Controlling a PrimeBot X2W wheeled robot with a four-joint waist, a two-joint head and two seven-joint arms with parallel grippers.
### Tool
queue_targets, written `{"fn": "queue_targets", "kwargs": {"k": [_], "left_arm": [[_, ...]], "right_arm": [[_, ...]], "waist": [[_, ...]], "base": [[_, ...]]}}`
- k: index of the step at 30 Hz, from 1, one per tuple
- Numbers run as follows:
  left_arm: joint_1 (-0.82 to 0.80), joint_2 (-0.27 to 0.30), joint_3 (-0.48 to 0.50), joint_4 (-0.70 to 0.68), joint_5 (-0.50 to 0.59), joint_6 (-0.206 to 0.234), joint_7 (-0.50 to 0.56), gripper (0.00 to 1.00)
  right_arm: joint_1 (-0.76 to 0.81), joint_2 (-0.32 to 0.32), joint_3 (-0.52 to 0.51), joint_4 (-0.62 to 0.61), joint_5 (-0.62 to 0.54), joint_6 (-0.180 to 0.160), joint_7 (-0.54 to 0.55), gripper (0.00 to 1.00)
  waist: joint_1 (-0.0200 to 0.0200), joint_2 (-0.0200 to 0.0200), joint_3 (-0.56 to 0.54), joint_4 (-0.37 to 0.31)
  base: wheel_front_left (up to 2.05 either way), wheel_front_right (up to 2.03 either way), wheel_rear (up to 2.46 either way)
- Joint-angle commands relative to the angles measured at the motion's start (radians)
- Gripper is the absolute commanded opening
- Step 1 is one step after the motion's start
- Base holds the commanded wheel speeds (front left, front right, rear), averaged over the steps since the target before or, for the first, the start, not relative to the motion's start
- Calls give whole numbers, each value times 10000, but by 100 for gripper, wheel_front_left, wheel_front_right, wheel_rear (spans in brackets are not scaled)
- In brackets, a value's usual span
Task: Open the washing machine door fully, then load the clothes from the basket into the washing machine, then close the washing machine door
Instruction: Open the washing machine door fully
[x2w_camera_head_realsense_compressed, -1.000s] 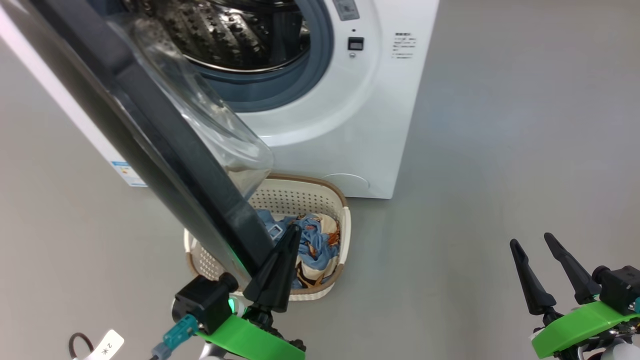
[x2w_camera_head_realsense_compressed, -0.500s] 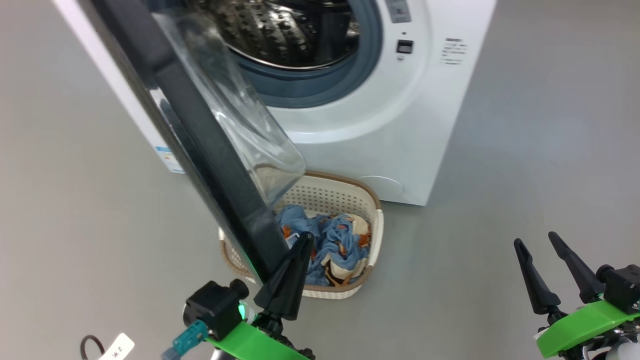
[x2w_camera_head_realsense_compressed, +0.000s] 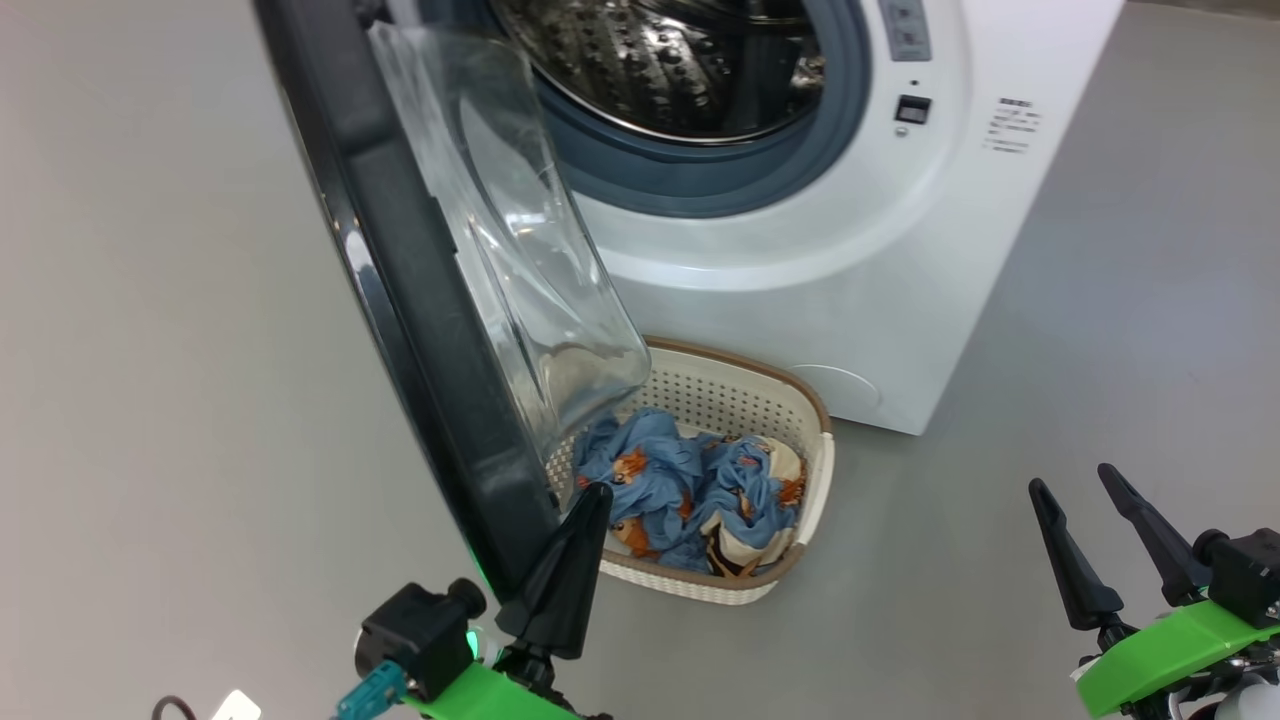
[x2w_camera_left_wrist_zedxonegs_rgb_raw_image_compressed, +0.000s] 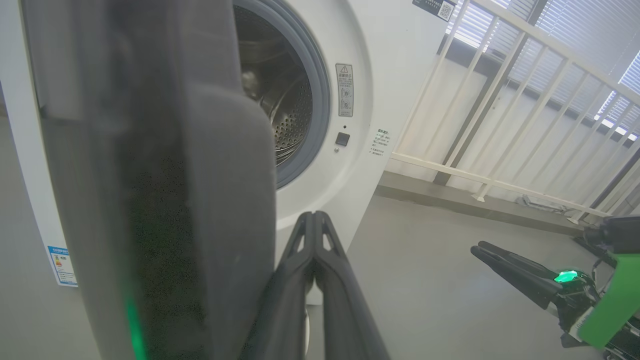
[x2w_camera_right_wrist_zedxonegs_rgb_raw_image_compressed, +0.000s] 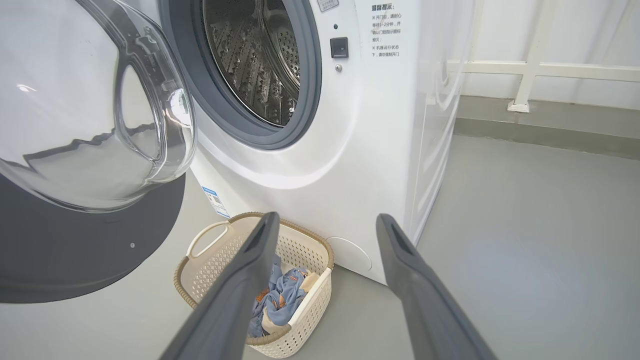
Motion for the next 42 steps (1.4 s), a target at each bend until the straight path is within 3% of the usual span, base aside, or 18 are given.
{"fn": "queue_targets", "kwargs": {"k": [1, 15, 28, 42], "left_arm": [[-45, 340, 611, -206, 89, 306, -62, 0], [322, 500, 830, -639, 94, 845, 65, 0], [773, 935, 1921, -999, -99, 1615, 38, 0], [429, 1595, 3456, -610, -242, 2068, -26, 0]], "right_arm": [[-42, -224, 213, -272, -43, 16, -120, 100], [-79, -374, 240, -313, -67, 16, -120, 100], [-96, -450, 309, -270, -18, 16, -120, 100], [-130, -434, 345, -285, 9, 16, -120, 100]], "waist": [[0, -1, -29, 280], [0, -1, 63, 1106], [0, -1, 141, 1488], [0, -1, 273, 1435]], "base": [[0, 0, 0], [0, 0, 0], [0, 0, 0], [0, 0, 0]]}}
